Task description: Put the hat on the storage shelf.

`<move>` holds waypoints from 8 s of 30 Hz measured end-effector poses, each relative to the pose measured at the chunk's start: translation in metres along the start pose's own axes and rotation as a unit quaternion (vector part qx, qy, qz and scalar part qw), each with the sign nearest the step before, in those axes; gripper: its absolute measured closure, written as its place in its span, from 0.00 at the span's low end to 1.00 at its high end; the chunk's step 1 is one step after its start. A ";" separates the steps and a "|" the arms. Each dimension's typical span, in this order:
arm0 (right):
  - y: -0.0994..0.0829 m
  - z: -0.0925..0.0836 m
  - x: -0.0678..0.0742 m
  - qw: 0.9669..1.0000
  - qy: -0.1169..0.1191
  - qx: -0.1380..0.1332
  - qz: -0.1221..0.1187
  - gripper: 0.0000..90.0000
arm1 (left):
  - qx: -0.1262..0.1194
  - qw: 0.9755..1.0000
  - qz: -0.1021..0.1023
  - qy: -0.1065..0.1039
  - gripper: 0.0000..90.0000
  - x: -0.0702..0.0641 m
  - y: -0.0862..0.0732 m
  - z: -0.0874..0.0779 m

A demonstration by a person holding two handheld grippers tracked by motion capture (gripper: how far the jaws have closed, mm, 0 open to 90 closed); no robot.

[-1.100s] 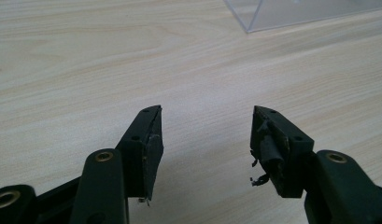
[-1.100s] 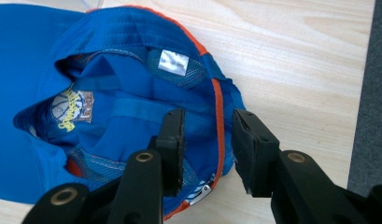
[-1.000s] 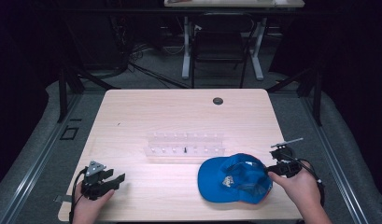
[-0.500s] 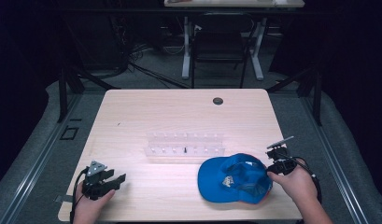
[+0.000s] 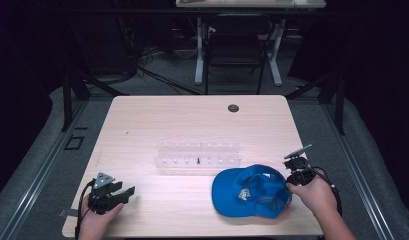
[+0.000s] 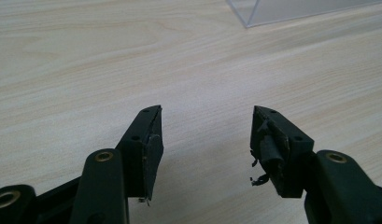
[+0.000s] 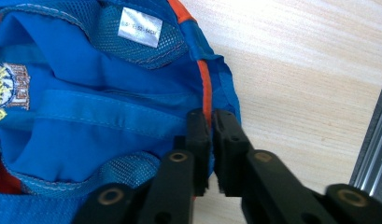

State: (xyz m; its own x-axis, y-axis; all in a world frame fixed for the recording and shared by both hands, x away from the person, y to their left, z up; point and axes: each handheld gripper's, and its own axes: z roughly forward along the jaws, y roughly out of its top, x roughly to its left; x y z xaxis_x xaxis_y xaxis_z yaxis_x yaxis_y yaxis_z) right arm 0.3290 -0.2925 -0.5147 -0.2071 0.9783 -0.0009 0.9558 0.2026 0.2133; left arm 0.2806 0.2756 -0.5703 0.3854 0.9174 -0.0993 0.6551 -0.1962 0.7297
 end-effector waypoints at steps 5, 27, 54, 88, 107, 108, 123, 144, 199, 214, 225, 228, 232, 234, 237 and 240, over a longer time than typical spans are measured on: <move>0.000 -0.007 0.003 1.000 -0.007 -0.013 0.000 0.99 | 0.001 1.000 0.001 0.001 0.49 0.000 0.000 0.000; 0.008 -0.051 0.014 0.999 -0.004 -0.014 -0.032 1.00 | 0.002 1.000 0.001 0.000 0.49 -0.001 0.000 0.000; 0.022 -0.114 0.033 0.994 0.098 -0.024 -0.044 1.00 | 0.008 1.000 0.001 -0.005 0.49 -0.003 -0.001 0.003; 0.055 -0.191 0.099 0.968 0.230 -0.055 -0.078 0.99 | 0.002 1.000 0.019 -0.018 0.49 -0.019 0.001 0.005; 0.074 -0.212 0.109 0.966 0.238 -0.072 -0.065 0.99 | -0.031 0.997 0.049 -0.056 0.49 -0.048 0.018 -0.004; 0.075 -0.212 0.110 0.966 0.238 -0.070 -0.069 0.99 | -0.039 0.996 0.053 -0.060 0.49 -0.053 0.021 -0.006; 0.083 -0.215 0.123 0.963 0.248 -0.075 -0.072 0.99 | -0.079 0.985 0.113 -0.106 0.48 -0.112 0.044 -0.012; 0.105 -0.227 0.142 0.954 0.272 -0.100 -0.070 1.00 | -0.098 0.976 0.142 -0.132 0.48 -0.147 0.065 -0.016; 0.133 -0.222 0.166 0.959 0.260 -0.030 -0.107 0.99 | -0.117 0.963 0.223 -0.095 0.81 -0.218 0.072 0.007; 0.133 -0.223 0.163 0.960 0.254 -0.025 -0.114 0.99 | -0.132 0.959 0.228 -0.103 0.95 -0.199 0.075 -0.007; 0.128 -0.215 0.170 0.948 0.290 -0.112 -0.068 0.99 | -0.155 0.958 0.220 -0.103 0.98 -0.188 0.084 -0.017; 0.128 -0.218 0.171 0.947 0.291 -0.114 -0.073 0.99 | -0.156 0.959 0.215 -0.098 0.99 -0.184 0.089 -0.018; 0.128 -0.221 0.171 0.946 0.292 -0.118 -0.076 0.99 | -0.157 0.960 0.209 -0.100 0.99 -0.179 0.093 -0.017; 0.128 -0.221 0.171 0.946 0.293 -0.119 -0.076 1.00 | -0.157 0.961 0.203 -0.102 0.99 -0.175 0.097 -0.015; 0.129 -0.222 0.172 0.946 0.293 -0.121 -0.074 1.00 | -0.159 0.962 0.192 -0.108 0.99 -0.171 0.101 -0.014; 0.129 -0.222 0.174 0.945 0.295 -0.123 -0.074 1.00 | -0.157 0.964 0.181 -0.113 0.99 -0.164 0.108 -0.010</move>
State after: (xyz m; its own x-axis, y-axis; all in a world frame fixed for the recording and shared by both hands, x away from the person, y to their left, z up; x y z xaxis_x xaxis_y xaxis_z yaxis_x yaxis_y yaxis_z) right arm 0.3702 -0.1052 -0.2702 -0.4843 0.7307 0.4812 0.8448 0.2474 0.4745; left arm 0.2812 0.1072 -0.4683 0.7070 0.7025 0.0819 0.2354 -0.3429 0.9094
